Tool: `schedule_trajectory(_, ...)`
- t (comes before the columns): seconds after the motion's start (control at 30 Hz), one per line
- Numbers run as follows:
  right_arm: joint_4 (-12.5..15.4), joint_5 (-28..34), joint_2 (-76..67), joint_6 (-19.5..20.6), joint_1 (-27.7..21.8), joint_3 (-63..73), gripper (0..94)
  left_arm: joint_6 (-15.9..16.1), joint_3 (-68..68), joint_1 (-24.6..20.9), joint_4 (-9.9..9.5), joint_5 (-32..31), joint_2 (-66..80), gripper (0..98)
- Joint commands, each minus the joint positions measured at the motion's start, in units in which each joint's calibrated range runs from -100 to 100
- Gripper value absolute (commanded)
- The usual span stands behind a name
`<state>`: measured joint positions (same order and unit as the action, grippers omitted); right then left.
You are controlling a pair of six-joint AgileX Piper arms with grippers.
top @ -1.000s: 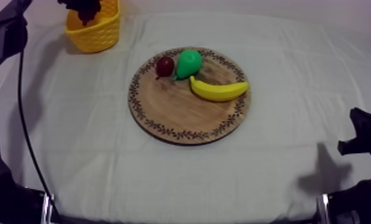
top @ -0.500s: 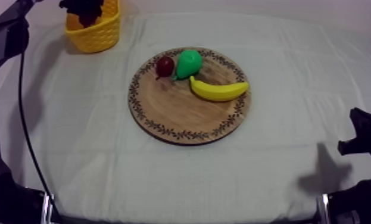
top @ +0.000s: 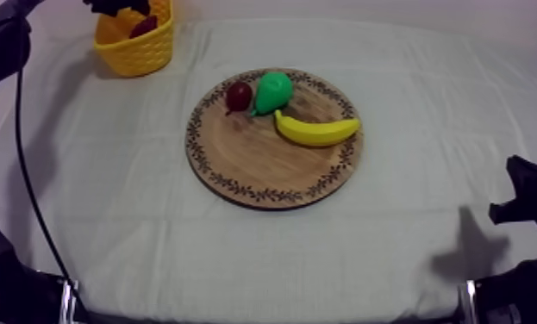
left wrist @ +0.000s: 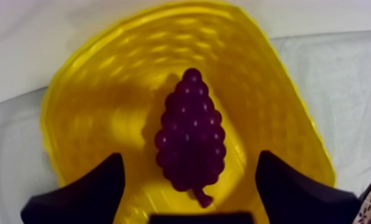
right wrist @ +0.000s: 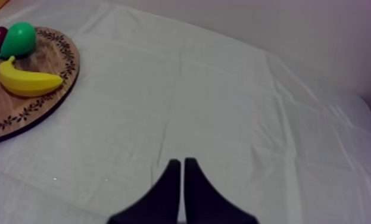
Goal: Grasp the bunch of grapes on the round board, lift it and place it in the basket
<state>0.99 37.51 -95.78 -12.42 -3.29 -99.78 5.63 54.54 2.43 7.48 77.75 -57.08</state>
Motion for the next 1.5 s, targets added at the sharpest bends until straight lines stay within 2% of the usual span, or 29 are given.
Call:
schedule_trajectory(0.0, 0.01, 0.07, 0.02, -0.01, 0.00, 0.01, 0.3, 0.14, -1.86, 0.02, 0.13, -0.84, 0.82, 82.4)
schedule_trajectory(0.17, 0.01, 0.07, 0.02, -0.01, 0.00, 0.01, 0.3, 0.72, -10.33, -0.01, 0.23, -4.25, 5.97, 76.6)
schedule_trajectory(0.6, 0.01, 0.07, 0.02, -0.01, 0.00, 0.01, 0.3, 1.79, -47.47, 0.04, 0.06, -14.30, 33.60, 42.9)
schedule_trajectory(0.8, 0.01, 0.07, 0.02, -0.01, 0.00, 0.01, 0.3, 1.93, -61.37, -0.43, 0.12, -15.98, 46.16, 23.3)
schedule_trajectory(1.03, 0.01, 0.07, 0.02, -0.01, 0.00, 0.01, 0.3, 2.80, -74.43, -1.30, 0.20, -16.60, 57.53, 5.5)
schedule_trajectory(1.17, 0.01, 0.07, 0.02, 0.01, 0.00, 0.01, 0.3, 4.38, -81.63, -1.77, 0.88, -17.72, 61.98, 1.4)
schedule_trajectory(1.47, 0.01, 0.07, 0.02, 0.00, 0.00, 0.01, 0.3, 6.61, -100.45, -1.43, 1.18, -24.35, 77.10, 0.1)
